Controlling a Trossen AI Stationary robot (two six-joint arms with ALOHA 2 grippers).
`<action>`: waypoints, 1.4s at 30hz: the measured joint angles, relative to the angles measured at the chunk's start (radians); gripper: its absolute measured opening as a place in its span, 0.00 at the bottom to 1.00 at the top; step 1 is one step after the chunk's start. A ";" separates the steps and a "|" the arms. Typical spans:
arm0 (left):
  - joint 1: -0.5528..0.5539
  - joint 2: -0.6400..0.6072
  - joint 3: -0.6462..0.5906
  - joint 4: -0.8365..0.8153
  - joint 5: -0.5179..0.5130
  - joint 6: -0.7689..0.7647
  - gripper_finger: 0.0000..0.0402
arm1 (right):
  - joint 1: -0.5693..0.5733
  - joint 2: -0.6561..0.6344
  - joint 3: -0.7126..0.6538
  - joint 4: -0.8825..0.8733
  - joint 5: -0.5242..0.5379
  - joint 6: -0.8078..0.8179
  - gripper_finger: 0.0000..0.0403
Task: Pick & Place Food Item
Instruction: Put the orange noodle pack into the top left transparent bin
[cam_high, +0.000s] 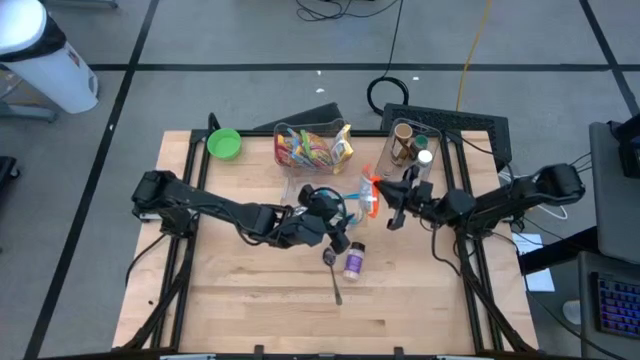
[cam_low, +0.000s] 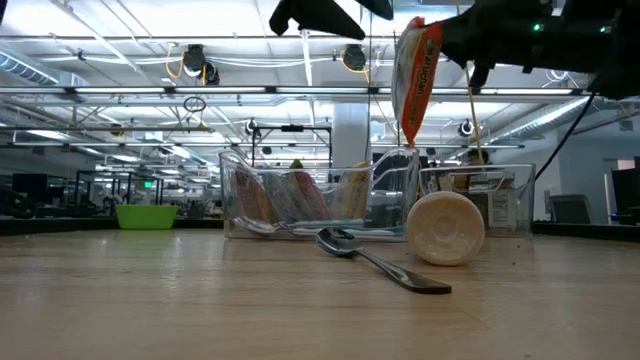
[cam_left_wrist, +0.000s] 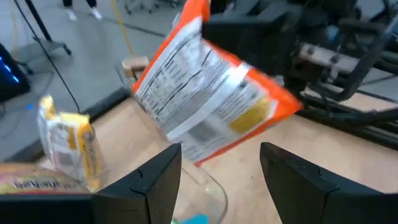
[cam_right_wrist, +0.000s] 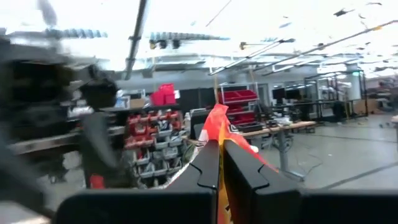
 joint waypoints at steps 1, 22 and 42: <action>-0.002 0.000 0.000 0.013 -0.009 0.012 0.57 | -0.015 0.010 0.000 0.013 0.000 0.010 0.00; -0.046 -0.002 0.069 -0.054 -0.343 0.187 0.57 | -0.104 0.296 0.232 0.070 -0.136 0.076 0.00; 0.033 -0.002 0.089 -0.148 -0.224 0.142 0.57 | -0.106 0.324 0.310 0.060 -0.186 0.047 0.00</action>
